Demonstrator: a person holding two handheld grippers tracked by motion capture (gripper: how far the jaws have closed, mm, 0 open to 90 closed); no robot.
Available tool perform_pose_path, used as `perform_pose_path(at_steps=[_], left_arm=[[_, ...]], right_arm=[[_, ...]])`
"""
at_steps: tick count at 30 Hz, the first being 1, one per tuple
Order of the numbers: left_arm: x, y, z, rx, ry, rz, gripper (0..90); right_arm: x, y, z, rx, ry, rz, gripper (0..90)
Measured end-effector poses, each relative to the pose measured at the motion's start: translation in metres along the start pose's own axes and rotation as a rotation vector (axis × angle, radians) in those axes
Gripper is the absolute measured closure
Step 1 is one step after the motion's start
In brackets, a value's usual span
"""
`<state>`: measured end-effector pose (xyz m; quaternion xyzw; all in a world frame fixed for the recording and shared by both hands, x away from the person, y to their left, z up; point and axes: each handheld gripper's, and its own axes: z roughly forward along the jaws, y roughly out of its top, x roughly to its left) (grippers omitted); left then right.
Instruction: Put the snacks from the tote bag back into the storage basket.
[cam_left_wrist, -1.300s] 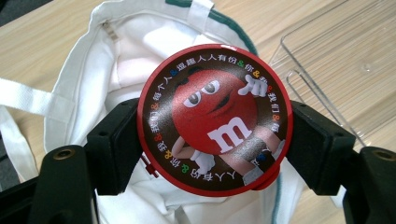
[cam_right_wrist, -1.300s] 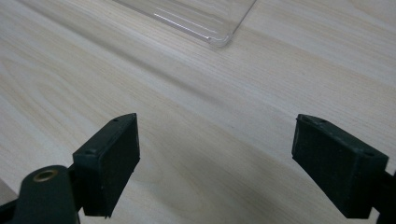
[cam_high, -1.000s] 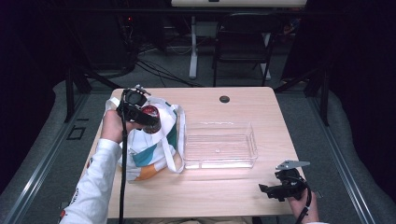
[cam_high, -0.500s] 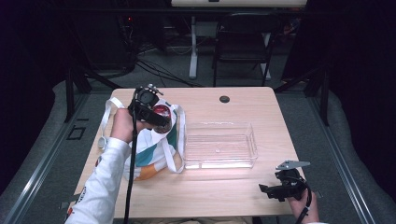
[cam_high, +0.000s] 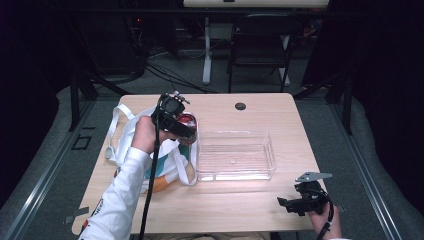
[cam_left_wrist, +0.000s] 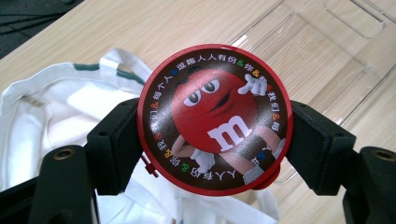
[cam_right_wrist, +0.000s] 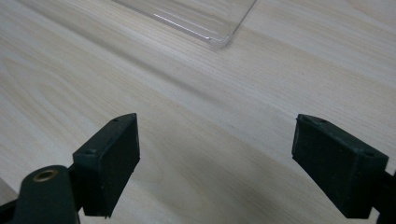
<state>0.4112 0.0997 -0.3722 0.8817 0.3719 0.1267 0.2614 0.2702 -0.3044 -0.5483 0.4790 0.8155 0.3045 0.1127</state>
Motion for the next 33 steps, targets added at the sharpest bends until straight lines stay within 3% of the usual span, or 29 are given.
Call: perform_pose_path(at_steps=[33], left_arm=[[-0.037,0.014,0.027,0.008,-0.076,0.062,25.6]], right_arm=[[0.0,0.0,-0.001,-0.001,-0.002,0.001,14.8]])
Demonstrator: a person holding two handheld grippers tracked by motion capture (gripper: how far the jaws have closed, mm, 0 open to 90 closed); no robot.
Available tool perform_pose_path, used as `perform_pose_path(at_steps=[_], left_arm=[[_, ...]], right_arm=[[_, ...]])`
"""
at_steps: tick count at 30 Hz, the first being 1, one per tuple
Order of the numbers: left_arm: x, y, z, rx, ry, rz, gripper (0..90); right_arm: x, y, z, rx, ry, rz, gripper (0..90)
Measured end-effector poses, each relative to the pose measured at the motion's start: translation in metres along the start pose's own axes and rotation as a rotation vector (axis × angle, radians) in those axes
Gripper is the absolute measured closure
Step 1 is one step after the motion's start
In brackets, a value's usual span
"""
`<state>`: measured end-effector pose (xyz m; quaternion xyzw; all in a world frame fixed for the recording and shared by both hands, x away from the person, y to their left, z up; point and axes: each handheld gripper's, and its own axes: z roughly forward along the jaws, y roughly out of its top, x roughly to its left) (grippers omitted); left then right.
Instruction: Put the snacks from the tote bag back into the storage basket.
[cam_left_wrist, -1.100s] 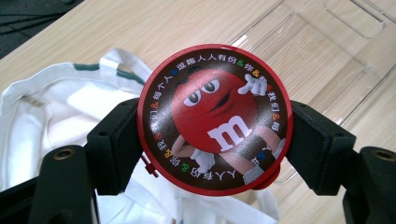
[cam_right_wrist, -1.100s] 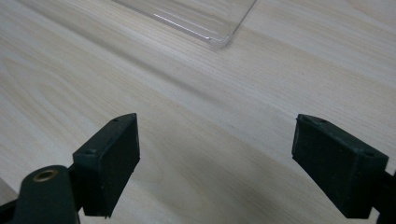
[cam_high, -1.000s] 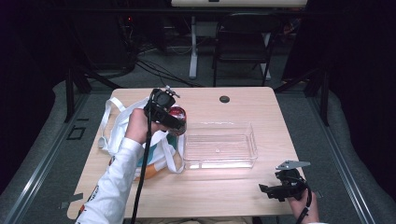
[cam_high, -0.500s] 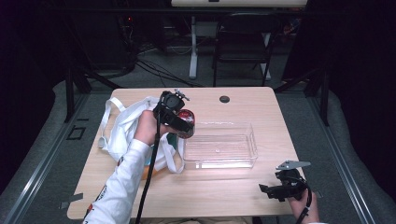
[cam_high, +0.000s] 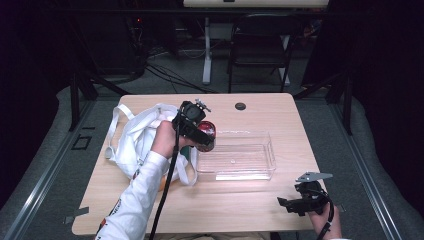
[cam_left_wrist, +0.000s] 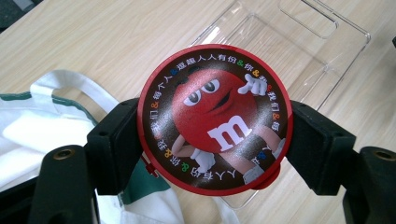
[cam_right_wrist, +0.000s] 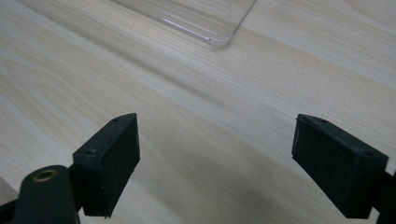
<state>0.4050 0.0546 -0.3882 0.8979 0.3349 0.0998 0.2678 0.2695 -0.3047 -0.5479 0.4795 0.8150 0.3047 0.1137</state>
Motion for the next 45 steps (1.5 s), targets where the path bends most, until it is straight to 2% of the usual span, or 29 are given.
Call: perform_pose_path(at_steps=[9,28,45], left_arm=[[-0.005,-0.001,0.011,0.02,-0.024,0.009,25.6],[-0.012,-0.01,0.037,0.05,-0.063,0.004,25.6],[-0.012,-0.023,0.053,0.077,-0.085,-0.012,25.6]], right_arm=[[0.0,0.0,0.0,-0.002,0.003,0.001,14.8],[0.0,0.0,-0.001,0.0,0.003,-0.001,14.8],[0.0,0.0,-0.001,-0.002,0.005,0.0,14.8]])
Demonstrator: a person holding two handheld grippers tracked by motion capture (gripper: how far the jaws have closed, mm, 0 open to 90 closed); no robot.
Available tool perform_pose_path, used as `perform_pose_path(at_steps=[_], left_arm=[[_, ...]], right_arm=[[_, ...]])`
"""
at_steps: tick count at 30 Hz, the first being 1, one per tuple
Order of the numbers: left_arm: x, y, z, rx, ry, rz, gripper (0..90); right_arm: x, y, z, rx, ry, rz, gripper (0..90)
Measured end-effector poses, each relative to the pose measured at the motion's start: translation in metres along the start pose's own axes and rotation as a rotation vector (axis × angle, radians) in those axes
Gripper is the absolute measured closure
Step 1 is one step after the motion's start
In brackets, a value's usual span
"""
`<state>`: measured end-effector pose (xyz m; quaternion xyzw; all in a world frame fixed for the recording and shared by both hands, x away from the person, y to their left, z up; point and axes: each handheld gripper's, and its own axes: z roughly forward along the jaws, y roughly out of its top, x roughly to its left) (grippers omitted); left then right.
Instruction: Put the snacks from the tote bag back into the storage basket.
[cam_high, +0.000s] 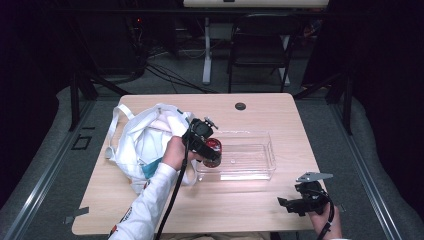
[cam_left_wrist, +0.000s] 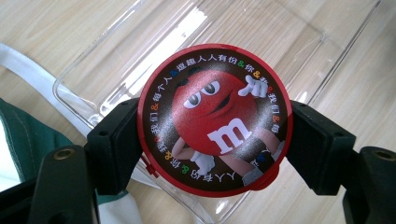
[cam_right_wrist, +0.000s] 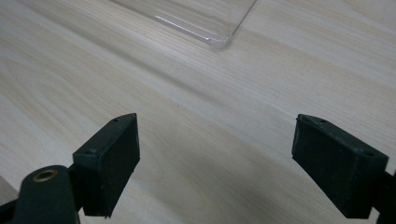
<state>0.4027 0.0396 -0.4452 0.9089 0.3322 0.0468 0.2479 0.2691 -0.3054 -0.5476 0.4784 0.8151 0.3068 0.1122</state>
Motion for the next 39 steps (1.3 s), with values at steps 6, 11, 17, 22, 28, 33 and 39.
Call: perform_pose_path(at_steps=[6,11,17,22,28,33,39], left_arm=[[0.001,-0.003,0.004,0.009,-0.002,-0.006,25.6],[0.001,-0.005,0.009,0.013,-0.003,-0.016,25.6],[-0.001,-0.007,0.015,0.027,0.0,-0.023,25.6],[-0.003,-0.011,0.024,0.044,0.015,-0.023,25.6],[-0.007,-0.014,0.035,0.083,0.037,-0.01,25.6],[-0.008,-0.015,0.041,0.097,0.049,-0.007,25.6],[-0.01,-0.016,0.045,0.106,0.059,-0.001,25.6]], right_arm=[[0.0,0.0,0.0,0.0,0.0,0.0,14.8],[0.0,0.0,0.0,0.0,0.0,0.0,14.8],[0.0,0.0,0.0,0.001,-0.001,-0.002,14.8],[0.0,0.0,0.0,0.001,0.0,-0.002,14.8],[0.0,0.0,0.0,0.002,0.002,-0.001,14.8],[0.0,0.0,0.0,0.001,0.0,-0.002,14.8],[0.0,0.0,0.0,0.001,0.0,-0.001,14.8]])
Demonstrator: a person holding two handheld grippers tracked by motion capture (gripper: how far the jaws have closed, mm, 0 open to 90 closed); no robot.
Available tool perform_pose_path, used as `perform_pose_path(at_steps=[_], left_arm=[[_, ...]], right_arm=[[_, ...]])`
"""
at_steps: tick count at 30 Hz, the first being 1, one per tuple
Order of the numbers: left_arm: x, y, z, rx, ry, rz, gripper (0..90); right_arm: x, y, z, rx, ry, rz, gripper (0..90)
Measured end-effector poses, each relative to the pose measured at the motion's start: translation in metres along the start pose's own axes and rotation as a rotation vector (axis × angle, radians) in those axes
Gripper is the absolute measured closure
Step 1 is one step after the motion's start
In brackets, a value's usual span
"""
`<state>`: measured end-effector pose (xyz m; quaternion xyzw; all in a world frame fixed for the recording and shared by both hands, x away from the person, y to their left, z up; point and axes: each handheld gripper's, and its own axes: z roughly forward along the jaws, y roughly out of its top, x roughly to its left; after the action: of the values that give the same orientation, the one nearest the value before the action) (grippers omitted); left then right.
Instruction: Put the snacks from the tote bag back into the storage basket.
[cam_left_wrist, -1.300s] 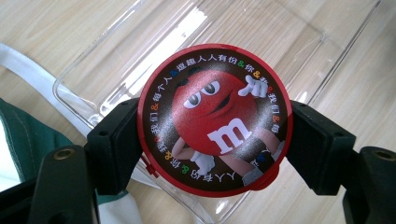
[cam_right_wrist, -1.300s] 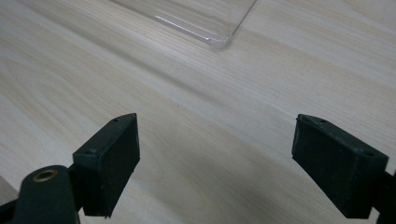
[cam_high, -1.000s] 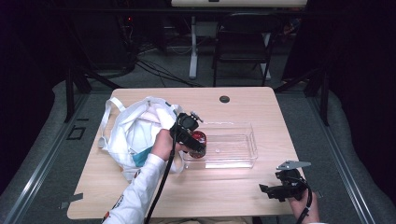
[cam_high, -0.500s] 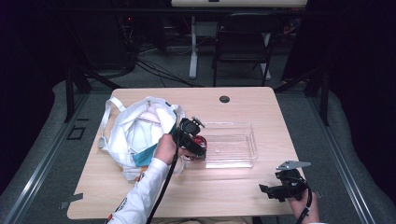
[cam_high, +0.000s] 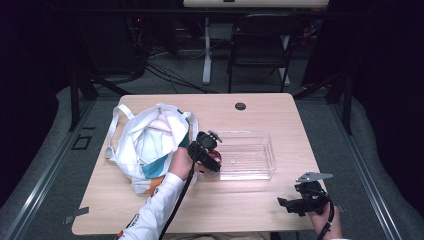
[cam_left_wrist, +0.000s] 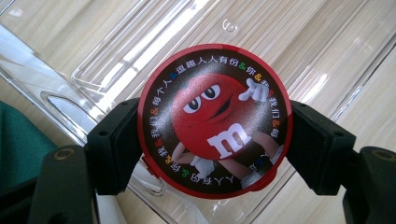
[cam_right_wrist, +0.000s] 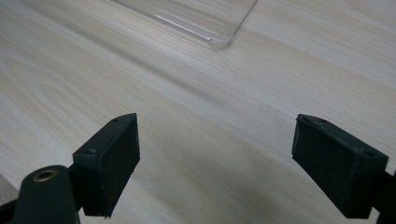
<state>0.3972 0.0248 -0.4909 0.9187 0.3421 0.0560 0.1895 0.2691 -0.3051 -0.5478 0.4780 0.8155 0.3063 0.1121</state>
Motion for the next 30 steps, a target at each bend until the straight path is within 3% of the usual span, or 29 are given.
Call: perform_pose_path(at_steps=[19,30], left_arm=[[0.0006,-0.0021,0.0075,0.026,0.019,-0.007,25.5],[-0.0019,-0.002,0.0058,0.013,0.033,-0.003,25.2]], right_arm=[[0.0,0.0,-0.0001,-0.003,0.0,-0.001,14.8],[0.0001,0.0,0.0002,-0.003,0.0,-0.002,14.8]])
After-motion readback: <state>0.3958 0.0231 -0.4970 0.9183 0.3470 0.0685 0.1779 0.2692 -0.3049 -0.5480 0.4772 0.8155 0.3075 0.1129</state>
